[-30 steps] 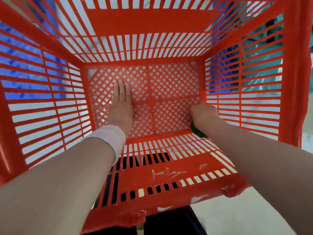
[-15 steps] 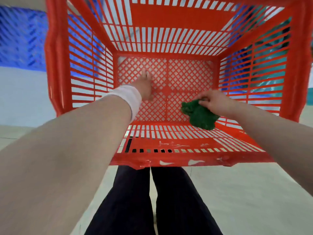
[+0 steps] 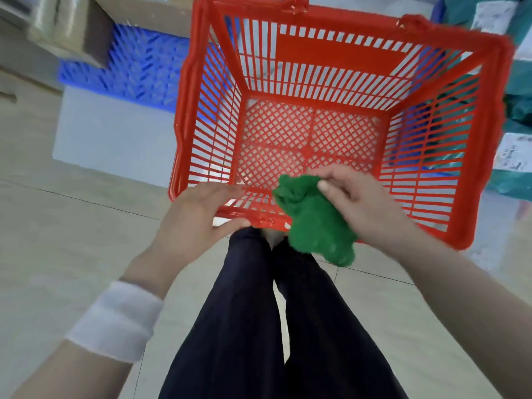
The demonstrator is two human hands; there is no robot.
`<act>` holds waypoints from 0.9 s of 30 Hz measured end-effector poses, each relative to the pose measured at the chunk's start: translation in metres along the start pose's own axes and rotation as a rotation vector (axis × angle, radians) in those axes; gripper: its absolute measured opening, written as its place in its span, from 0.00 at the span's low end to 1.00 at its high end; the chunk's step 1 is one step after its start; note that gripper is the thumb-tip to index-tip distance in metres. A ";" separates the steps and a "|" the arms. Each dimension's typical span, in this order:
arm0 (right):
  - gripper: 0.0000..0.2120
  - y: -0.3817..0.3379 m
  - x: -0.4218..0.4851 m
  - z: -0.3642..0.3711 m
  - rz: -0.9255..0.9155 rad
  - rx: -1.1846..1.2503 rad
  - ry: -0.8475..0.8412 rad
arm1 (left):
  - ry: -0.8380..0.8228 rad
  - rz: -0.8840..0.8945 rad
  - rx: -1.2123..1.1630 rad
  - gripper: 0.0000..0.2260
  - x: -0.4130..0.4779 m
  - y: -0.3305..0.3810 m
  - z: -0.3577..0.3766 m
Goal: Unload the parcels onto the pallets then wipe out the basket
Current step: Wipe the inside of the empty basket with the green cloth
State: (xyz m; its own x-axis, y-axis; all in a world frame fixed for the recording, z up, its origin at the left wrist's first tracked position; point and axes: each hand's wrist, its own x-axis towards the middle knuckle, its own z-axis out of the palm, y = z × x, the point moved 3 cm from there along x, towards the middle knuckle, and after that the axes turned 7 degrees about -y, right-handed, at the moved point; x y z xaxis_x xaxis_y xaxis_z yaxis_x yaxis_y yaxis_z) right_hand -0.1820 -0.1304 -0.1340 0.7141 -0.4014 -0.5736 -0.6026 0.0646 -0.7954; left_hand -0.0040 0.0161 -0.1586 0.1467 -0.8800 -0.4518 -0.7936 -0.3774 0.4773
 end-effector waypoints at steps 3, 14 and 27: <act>0.21 0.015 -0.016 0.037 0.064 -0.423 -0.062 | -0.052 0.029 0.095 0.20 0.000 -0.009 0.014; 0.19 0.035 0.003 0.100 -0.060 -0.970 0.397 | 0.095 0.083 0.116 0.14 0.005 -0.016 0.024; 0.20 0.025 -0.002 0.098 -0.013 -0.709 0.528 | 0.153 0.060 0.133 0.15 0.005 -0.013 0.025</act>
State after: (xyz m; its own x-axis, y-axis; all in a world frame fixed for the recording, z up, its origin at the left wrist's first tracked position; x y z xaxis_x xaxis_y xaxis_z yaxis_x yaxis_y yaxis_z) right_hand -0.1638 -0.0382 -0.1719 0.5707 -0.7787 -0.2608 -0.7997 -0.4547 -0.3922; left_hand -0.0079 0.0239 -0.1858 0.1766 -0.9372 -0.3007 -0.8730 -0.2903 0.3919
